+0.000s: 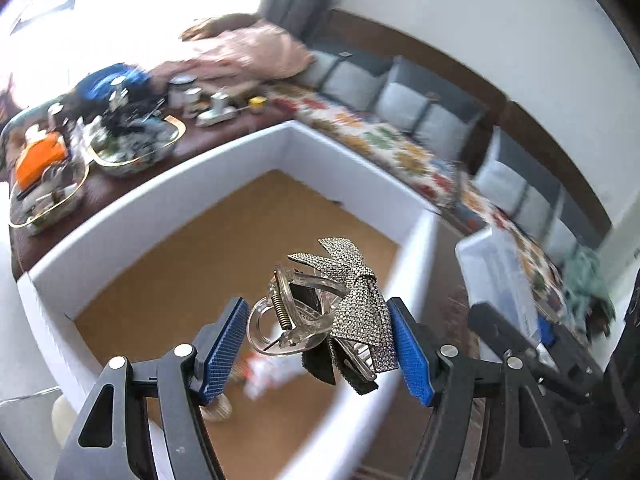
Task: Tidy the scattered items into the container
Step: 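Carry the bow clip and plastic box over the cardboard box with both tools, then open both tools to drop the bow clip and plastic box into the box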
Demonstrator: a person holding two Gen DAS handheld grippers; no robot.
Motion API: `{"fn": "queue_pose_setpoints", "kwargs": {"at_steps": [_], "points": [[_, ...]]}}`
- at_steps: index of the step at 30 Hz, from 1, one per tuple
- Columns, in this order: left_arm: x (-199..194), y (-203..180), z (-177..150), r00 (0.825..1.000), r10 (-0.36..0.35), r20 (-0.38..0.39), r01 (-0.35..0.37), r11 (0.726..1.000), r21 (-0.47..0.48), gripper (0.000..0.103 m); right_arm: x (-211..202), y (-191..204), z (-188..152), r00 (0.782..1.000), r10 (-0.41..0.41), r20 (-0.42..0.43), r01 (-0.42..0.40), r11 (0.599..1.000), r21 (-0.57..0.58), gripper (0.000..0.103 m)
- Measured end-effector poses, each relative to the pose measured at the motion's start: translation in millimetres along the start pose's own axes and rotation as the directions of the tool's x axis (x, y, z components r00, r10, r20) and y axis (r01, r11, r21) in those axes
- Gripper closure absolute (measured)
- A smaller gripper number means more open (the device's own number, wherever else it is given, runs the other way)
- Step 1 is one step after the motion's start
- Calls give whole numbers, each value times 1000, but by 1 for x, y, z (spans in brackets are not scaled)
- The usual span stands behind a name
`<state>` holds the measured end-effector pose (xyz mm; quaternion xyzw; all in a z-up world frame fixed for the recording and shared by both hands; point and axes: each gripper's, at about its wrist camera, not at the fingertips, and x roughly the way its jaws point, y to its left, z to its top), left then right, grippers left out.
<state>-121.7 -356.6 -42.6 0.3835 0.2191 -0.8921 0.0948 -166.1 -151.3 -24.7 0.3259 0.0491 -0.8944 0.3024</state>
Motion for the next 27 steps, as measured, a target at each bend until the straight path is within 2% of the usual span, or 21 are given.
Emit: {"fn": "queue_pose_setpoints", "kwargs": {"at_steps": [5,8,11,13,15,17,21,24,25,27], "points": [[40,39,24,996,70,-54,-73,996,-53,34,91,30,35,991,43,-129,-45,999,-10,41],[56,60,27,992,99,-82,-105,991,-79,34,134,41,40,978,46,-201,-49,999,-13,41],[72,83,26,981,132,-141,-147,984,-102,34,169,50,39,962,56,-266,-60,998,-7,40],[87,96,26,966,160,-205,-187,975,-119,33,188,54,33,946,43,-320,-49,999,-12,40],[100,108,21,941,170,-294,-224,961,-163,32,202,51,26,919,64,-390,-56,998,31,39],[102,111,17,934,159,-320,-228,955,-190,32,212,46,21,891,103,-442,-71,994,87,38],[91,105,14,942,172,-289,-235,951,-203,21,204,37,20,904,144,-403,-93,985,143,36],[78,104,16,952,178,-248,-236,944,-231,21,197,31,19,912,173,-372,-109,977,185,36],[74,102,17,955,185,-233,-240,941,-238,21,193,30,21,918,175,-356,-112,975,191,36],[66,100,19,958,196,-209,-246,936,-251,21,171,26,28,945,166,-282,-114,975,193,36]]}}
